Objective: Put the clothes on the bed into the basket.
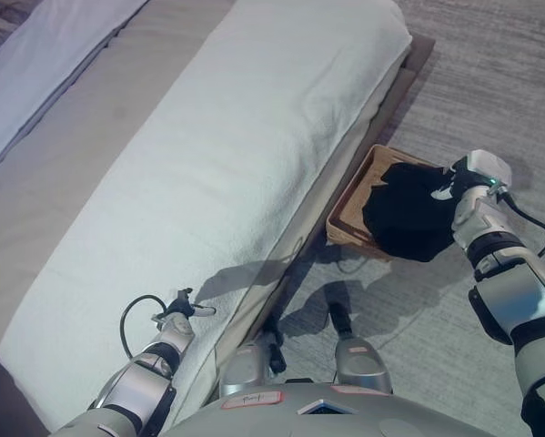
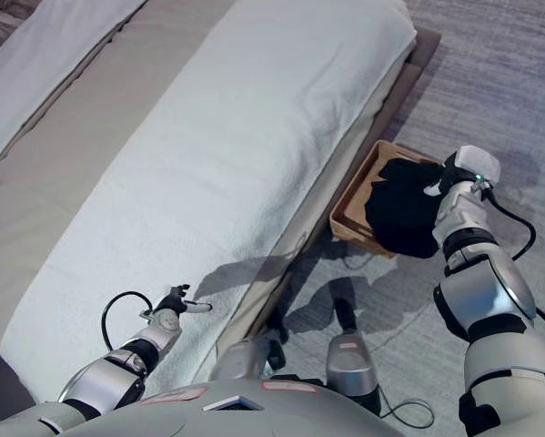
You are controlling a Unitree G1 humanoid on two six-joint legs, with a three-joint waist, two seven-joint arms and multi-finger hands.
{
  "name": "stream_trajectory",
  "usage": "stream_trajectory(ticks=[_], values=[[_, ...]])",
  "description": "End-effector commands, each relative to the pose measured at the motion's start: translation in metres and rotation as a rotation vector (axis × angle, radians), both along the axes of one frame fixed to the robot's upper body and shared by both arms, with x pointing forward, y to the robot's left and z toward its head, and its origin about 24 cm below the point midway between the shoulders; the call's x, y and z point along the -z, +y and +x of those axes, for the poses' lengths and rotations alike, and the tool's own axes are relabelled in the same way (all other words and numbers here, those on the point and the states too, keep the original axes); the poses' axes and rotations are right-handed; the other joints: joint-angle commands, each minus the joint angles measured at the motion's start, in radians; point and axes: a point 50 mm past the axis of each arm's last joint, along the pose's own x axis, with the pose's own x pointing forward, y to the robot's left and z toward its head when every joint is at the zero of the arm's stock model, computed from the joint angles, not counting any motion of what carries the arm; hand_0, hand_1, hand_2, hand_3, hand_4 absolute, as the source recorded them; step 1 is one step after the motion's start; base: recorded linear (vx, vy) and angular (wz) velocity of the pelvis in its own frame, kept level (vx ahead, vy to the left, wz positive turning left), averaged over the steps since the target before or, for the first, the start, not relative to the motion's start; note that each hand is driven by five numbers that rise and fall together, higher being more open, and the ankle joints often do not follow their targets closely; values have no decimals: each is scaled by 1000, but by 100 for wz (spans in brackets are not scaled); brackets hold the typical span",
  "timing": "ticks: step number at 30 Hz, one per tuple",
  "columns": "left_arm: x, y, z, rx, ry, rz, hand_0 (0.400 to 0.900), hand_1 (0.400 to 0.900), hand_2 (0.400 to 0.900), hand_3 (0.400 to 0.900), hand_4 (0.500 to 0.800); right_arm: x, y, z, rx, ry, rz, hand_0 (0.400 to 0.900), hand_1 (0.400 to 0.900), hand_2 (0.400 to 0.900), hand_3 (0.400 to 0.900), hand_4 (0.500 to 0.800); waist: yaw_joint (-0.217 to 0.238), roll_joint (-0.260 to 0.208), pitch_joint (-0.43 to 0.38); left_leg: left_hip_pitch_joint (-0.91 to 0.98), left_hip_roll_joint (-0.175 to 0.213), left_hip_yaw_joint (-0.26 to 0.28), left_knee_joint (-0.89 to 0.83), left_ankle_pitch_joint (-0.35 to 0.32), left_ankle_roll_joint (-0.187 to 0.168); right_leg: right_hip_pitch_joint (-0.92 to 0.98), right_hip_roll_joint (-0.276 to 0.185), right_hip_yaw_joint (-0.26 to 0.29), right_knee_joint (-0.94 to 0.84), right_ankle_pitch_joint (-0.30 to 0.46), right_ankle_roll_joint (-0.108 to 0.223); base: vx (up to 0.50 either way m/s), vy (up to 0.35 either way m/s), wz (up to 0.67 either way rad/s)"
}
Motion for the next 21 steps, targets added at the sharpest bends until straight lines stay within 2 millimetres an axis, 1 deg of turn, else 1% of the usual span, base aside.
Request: stream_trajectory(ticks=[1,4,7,10,12,15,16,17,18,19,20,21], values=[[-13,19,19,18,-22,125,900,900,900,900,800,-91,4,38,-60,-224,-168,900,900,900,900,800,32,-39,-18,33,36,-36,-6,-31,-80,-5,5,-34,3,-67,-19,15,-60,8],[-13,20,18,15,-13,126,900,900,900,900,800,-83,7,38,-66,-185,-153,900,900,900,900,800,33,-41,-18,34,39,-41,-6,-30,-82,0,8,-39,3,-71,-23,13,-40,5],[-12,18,16,16,-5,120,900,900,900,900,800,-68,14,37,-89,-150,-115,900,900,900,900,800,28,-45,-18,40,42,-42,-6,-32,-81,7,11,-41,3,-74,-26,0,0,0],[-11,17,16,14,4,115,900,900,900,900,800,-48,20,33,-103,-119,-49,900,900,900,900,800,21,-49,-19,50,43,-42,-6,-35,-81,16,13,-42,3,-76,-29,7,-1,-3],[-9,16,14,15,11,110,900,900,900,900,800,-25,21,24,-99,-85,10,900,900,900,900,800,15,-54,-21,60,42,-42,-6,-40,-79,25,14,-42,3,-79,-30,10,6,-5],[-7,12,11,29,26,100,900,900,900,900,800,19,19,-1,-63,-4,114,900,900,900,900,800,7,-66,-27,78,39,-42,-6,-47,-76,41,11,-43,3,-81,-30,6,6,0],[-5,11,9,32,37,93,900,900,900,900,800,45,15,-21,-21,49,167,900,900,900,900,800,3,-74,-35,93,36,-43,-6,-54,-73,56,8,-48,3,-85,-30,7,17,4],[-5,11,8,32,37,94,900,900,900,900,800,45,15,-21,-20,50,168,900,900,900,900,800,3,-74,-35,94,36,-43,-6,-54,-73,56,7,-48,3,-85,-30,8,24,4],[-5,13,8,27,40,92,900,900,900,900,800,71,6,-48,56,92,236,900,900,900,900,800,-6,-83,-42,109,33,-46,-6,-62,-68,70,6,-49,3,-88,-29,0,0,0],[-5,13,7,28,40,92,900,900,900,900,800,71,6,-48,57,92,237,900,900,900,900,800,-5,-84,-42,110,33,-45,-6,-62,-68,71,6,-49,3,-88,-29,0,0,0],[-5,14,6,35,43,94,900,900,900,900,800,86,3,-64,103,111,272,900,900,900,900,800,-8,-88,-45,119,29,-47,-6,-66,-65,79,4,-49,3,-89,-28,-7,33,-1],[-5,17,4,29,50,98,900,900,900,900,800,108,-2,-92,181,163,314,900,900,900,900,800,-15,-96,-55,132,26,-49,-6,-73,-60,92,2,-51,3,-91,-28,-7,33,-1]])
